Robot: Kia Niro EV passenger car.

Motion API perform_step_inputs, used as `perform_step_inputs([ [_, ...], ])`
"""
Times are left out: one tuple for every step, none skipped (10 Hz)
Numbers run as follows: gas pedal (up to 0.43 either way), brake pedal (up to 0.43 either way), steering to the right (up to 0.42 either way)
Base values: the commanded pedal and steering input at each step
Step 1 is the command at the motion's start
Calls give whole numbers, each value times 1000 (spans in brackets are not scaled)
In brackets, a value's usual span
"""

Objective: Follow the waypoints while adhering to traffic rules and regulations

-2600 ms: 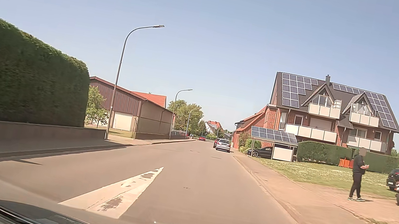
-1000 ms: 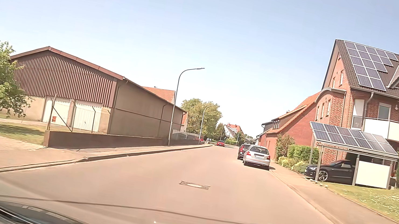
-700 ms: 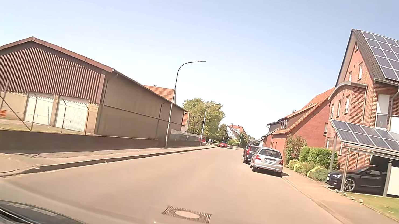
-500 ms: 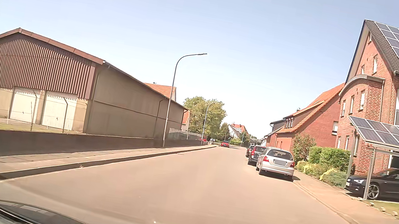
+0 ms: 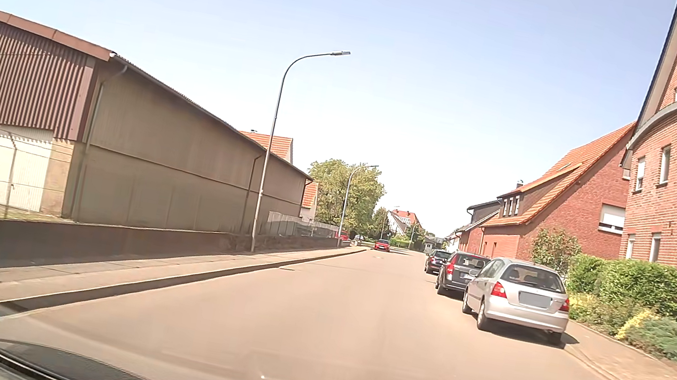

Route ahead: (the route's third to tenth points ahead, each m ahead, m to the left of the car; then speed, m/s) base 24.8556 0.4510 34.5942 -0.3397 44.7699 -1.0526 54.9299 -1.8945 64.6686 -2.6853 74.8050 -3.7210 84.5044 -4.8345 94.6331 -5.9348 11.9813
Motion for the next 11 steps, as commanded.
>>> perform_step_inputs([
  [157,0,13],
  [157,0,16],
  [157,0,18],
  [157,0,18],
  [157,0,18],
  [157,0,18],
  [157,0,18],
  [157,0,17],
  [157,0,16],
  [157,0,16],
  [157,0,15],
])
